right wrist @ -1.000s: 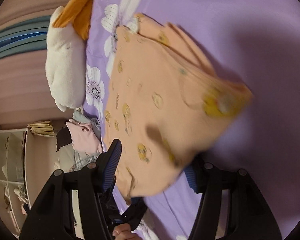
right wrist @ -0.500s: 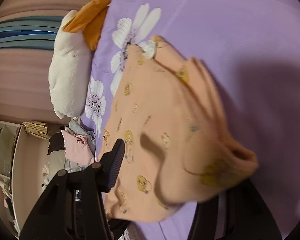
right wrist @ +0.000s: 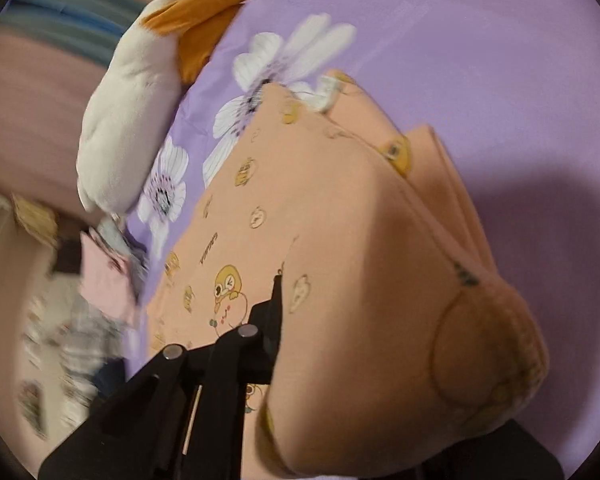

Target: Fold small clothes

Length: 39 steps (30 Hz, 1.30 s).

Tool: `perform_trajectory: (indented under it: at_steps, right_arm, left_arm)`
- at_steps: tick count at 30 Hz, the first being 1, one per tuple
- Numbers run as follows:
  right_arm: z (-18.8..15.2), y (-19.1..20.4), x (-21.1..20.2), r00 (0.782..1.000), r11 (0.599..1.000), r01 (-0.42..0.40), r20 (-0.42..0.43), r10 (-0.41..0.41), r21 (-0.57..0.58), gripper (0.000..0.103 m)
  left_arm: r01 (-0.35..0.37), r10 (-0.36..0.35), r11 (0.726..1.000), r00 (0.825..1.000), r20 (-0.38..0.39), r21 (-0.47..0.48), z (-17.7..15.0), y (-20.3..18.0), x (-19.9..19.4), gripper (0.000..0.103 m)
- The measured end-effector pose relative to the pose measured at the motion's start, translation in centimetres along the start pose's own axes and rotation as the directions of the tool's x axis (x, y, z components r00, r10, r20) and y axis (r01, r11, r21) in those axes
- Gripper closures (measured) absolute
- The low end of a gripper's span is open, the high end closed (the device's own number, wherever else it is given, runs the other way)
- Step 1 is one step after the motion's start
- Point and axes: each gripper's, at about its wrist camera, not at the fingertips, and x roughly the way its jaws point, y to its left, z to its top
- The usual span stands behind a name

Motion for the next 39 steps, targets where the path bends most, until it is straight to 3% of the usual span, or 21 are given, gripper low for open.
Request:
perform_trajectory:
  at_steps: [2, 6, 10, 12, 16, 20, 26, 28, 30, 31, 33, 35, 37, 38, 39]
  right_arm:
    - [0.2, -0.5, -0.1, 1.0, 0.999, -0.018, -0.006, 0.019, 0.028, 0.094]
    - [0.5, -1.1, -0.9, 0.996, 0.991, -0.082, -0.016, 0.084, 0.11, 0.095]
    - [-0.2, 0.1, -3.1, 0.991, 0.985, -0.135, -0.01, 0.137, 0.103, 0.095]
    - [-1.0, 0.8, -4.7, 0.989, 0.985, -0.149, -0.001, 0.149, 0.083, 0.095]
    - [-2.7, 0.2, -7.8, 0.991, 0.99, -0.13, 0.003, 0.13, 0.048, 0.095]
    - [-4.7, -2.3, -9.6, 0.992, 0.989, -0.115, -0.041, 0.119, 0.089, 0.094]
    - [-6.8, -4.1, -10.7, 0.992, 0.998, 0.007, -0.127, 0.0, 0.055, 0.092]
    - [-6.8, -5.3, -11.5, 0.991, 0.995, 0.002, -0.134, 0.011, 0.1, 0.089]
    - [-6.8, -5.9, -12.2, 0.988, 0.992, 0.0, -0.154, 0.019, 0.122, 0.087]
    - [-6.8, -6.1, -12.7, 0.988, 0.992, 0.028, -0.156, -0.009, 0.12, 0.084]
    - [-6.8, -6.5, -13.9, 0.989, 0.992, 0.084, -0.127, -0.071, 0.097, 0.084]
    - [-6.5, -6.8, -15.0, 0.991, 0.992, 0.085, -0.115, -0.074, 0.096, 0.083]
    - [-6.3, -7.5, -16.2, 0.996, 0.99, 0.054, -0.079, -0.044, 0.132, 0.083]
    - [-6.2, -7.7, -16.6, 0.997, 0.988, 0.052, -0.065, -0.043, 0.144, 0.082]
    - [-6.1, -8.0, -17.2, 0.997, 0.985, 0.074, -0.041, -0.068, 0.153, 0.08]
  left_arm:
    - [-0.062, 0.06, 0.997, 0.998, 0.032, 0.051, -0.6, -1.0, -0.3, 0.09]
    - [-0.033, 0.033, 0.999, 0.999, 0.019, 0.001, 0.0, -0.2, -1.4, 0.091]
    - [-0.007, 0.008, 1.0, 0.999, 0.032, -0.028, -0.2, 0.4, -3.1, 0.092]
    - [-0.03, 0.03, 1.0, 0.999, 0.045, -0.007, -1.2, 0.0, -4.2, 0.092]
    - [-0.067, 0.065, 0.995, 0.997, 0.029, 0.078, -4.4, -0.2, -6.7, 0.092]
    - [-0.11, 0.108, 0.988, 0.994, 0.025, 0.111, -7.3, 0.7, -7.9, 0.092]
    - [-0.153, 0.155, 0.981, 0.988, -0.004, 0.122, -8.6, 2.5, -9.6, 0.084]
    - [-0.197, 0.197, 0.97, 0.98, 0.014, 0.14, -8.6, 2.9, -11.0, 0.084]
    - [-0.29, 0.278, 0.945, 0.956, 0.097, 0.15, -8.5, 3.5, -13.2, 0.084]
    - [-0.343, 0.321, 0.928, 0.935, 0.151, 0.147, -8.4, 3.9, -14.3, 0.084]
    - [-0.374, 0.347, 0.916, 0.92, 0.185, 0.143, -8.0, 4.4, -15.6, 0.084]
    - [-0.385, 0.359, 0.916, 0.912, 0.199, 0.113, -7.6, 5.3, -16.7, 0.084]
    - [-0.457, 0.43, 0.887, 0.87, 0.241, 0.069, -7.4, 5.7, -17.5, 0.084]
    - [-0.531, 0.498, 0.846, 0.822, 0.277, 0.053, -7.4, 5.7, -18.1, 0.084]
    - [-0.552, 0.515, 0.832, 0.804, 0.298, 0.053, -7.3, 5.6, -18.5, 0.084]
